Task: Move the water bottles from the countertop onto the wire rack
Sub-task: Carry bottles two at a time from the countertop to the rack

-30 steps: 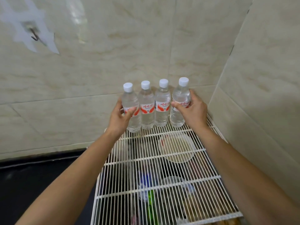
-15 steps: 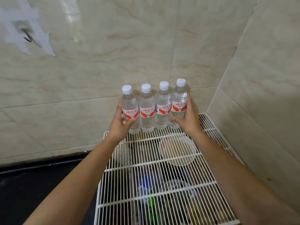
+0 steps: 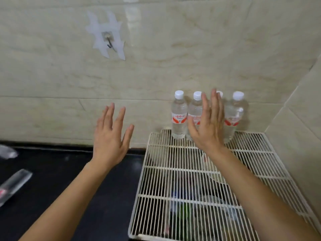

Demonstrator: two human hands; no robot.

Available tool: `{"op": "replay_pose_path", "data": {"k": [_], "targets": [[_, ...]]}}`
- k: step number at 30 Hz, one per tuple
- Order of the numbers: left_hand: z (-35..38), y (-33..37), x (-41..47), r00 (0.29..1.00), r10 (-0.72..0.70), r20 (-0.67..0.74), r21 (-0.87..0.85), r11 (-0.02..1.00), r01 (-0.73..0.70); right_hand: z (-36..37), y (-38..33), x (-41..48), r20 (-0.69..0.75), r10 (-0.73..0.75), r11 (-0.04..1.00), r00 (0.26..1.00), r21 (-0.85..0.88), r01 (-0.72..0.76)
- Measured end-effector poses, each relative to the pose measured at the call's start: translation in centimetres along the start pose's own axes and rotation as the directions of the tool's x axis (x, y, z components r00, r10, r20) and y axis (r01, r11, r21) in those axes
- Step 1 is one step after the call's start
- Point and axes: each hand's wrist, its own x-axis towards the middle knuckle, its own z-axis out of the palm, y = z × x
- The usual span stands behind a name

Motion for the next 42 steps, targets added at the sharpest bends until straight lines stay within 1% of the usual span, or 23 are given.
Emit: {"op": "replay_pose_path", "data": {"k": [3, 6, 10, 15, 19, 23, 26, 29, 32, 36, 42], "targets": [[-4.5, -4.4, -3.4, 0.998, -0.051, -0.029, 0.198, 0.979, 0.056, 4.0, -5.5, 0.0, 0.064, -0.073, 0.992, 0.995, 0.110, 0.066], [-9.0, -8.6, -7.3, 0.988, -0.144, -0.055, 0.334, 0.930, 0.154, 7.8, -11.8, -1.4, 0.165, -0.169, 0.964, 0.972, 0.234, 0.128], [-14.4, -13.0, -12.2, 0.949, -0.308, -0.072, 0.405, 0.860, 0.310, 11.4, -20.3, -3.7, 0.278, -0.291, 0.916, 0.915, 0.358, 0.183], [-19.3, -19.2, -19.2, 0.907, -0.409, -0.096, 0.461, 0.789, 0.405, 13.7, -29.3, -7.7, 0.388, -0.394, 0.875, 0.833, 0.435, 0.211], [-22.6, -25.9, -24.5, 0.858, -0.510, -0.060, 0.490, 0.734, 0.471, 16.3, -36.7, -9.6, 0.441, -0.445, 0.865, 0.779, 0.438, 0.246], [-26.1, -33.8, -30.2, 0.743, -0.668, 0.031, 0.498, 0.655, 0.568, 20.5, -45.5, -12.0, 0.522, -0.464, 0.874, 0.716, 0.401, 0.275], [-29.2, -39.7, -33.8, 0.697, -0.709, 0.103, 0.530, 0.632, 0.565, 23.6, -52.5, -14.7, 0.619, -0.459, 0.885, 0.637, 0.385, 0.264], [-32.1, -44.8, -35.9, 0.660, -0.736, 0.148, 0.536, 0.621, 0.572, 25.6, -58.1, -17.1, 0.690, -0.436, 0.899, 0.578, 0.365, 0.241], [-33.5, -48.9, -37.2, 0.639, -0.750, 0.174, 0.530, 0.618, 0.581, 26.7, -61.9, -18.1, 0.728, -0.444, 0.896, 0.522, 0.357, 0.265], [-33.7, -53.2, -37.9, 0.632, -0.755, 0.173, 0.501, 0.620, 0.603, 28.9, -65.0, -18.4, 0.729, -0.451, 0.892, 0.514, 0.354, 0.281], [-30.7, -60.2, -39.0, 0.576, -0.771, 0.273, 0.450, 0.631, 0.632, 34.5, -68.7, -20.8, 0.811, -0.411, 0.908, 0.417, 0.323, 0.266]]}}
